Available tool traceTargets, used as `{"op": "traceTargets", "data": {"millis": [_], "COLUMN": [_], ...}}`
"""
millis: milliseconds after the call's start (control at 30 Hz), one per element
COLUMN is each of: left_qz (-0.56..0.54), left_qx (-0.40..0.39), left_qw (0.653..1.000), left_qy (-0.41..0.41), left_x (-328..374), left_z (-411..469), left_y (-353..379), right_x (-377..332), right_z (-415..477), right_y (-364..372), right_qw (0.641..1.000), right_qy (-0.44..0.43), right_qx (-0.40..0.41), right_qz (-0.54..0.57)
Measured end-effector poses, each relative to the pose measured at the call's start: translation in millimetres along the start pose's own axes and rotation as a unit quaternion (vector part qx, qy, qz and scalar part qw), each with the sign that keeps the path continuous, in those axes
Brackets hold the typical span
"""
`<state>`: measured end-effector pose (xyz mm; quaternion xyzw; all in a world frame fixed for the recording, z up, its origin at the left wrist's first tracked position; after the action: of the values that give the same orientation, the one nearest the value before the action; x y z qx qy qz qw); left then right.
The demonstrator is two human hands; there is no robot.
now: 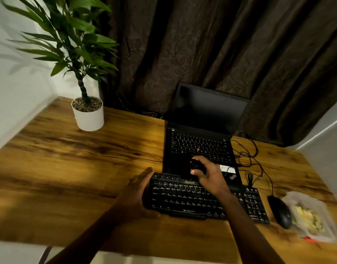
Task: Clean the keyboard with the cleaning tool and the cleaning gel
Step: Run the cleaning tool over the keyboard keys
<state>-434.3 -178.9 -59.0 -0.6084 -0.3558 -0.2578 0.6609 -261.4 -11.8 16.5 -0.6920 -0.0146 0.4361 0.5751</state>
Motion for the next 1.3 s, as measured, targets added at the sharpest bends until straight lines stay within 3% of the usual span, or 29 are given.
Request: {"op": "traceTargets", "data": {"millis": [233,567,833,1100,1300], "left_qz": [-0.006,0.008,-0.014,-0.005,0.004], "left_qx": [-0.006,-0.006,-0.007,-0.012,-0.008], "left_qw": [1.0,1.0,1.0,1.0,1.0], "left_qy": [-0.003,0.007,0.016,0.004,0.003], "left_x": [-1.5,-0.5,1.6,-2.1,-9.2], "left_z": [-0.6,1.2,-0.5,1.1,4.7], "left_y": [1.8,2.4,2.6,5.9,8.1], "right_x": [29.6,7.5,42.0,36.9,65.7], "right_z": [-6.0,-2.3,-14.3,-6.9,-21.2], "right_y": [-28.6,-11.5,-48.5,-32.0,-62.6], "right_qw": [0.999,1.0,0.998,0.999,0.999], "right_qy": [0.043,0.0,0.028,0.019,0.025], "right_qx": [-0.006,-0.001,0.018,0.024,0.038], "right_qz": [-0.016,0.02,-0.056,0.033,-0.028]}}
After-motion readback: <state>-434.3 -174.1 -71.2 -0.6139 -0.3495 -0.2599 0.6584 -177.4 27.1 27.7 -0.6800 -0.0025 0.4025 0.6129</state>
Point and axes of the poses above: each hand's wrist, its own z-axis towards the middle knuckle, its own y-axis out of the palm, x = y × z, the point moved 10 cm from there along z, towards the middle knuckle, and after that the axes turned 11 degrees about -z, right-handed, at the moved point
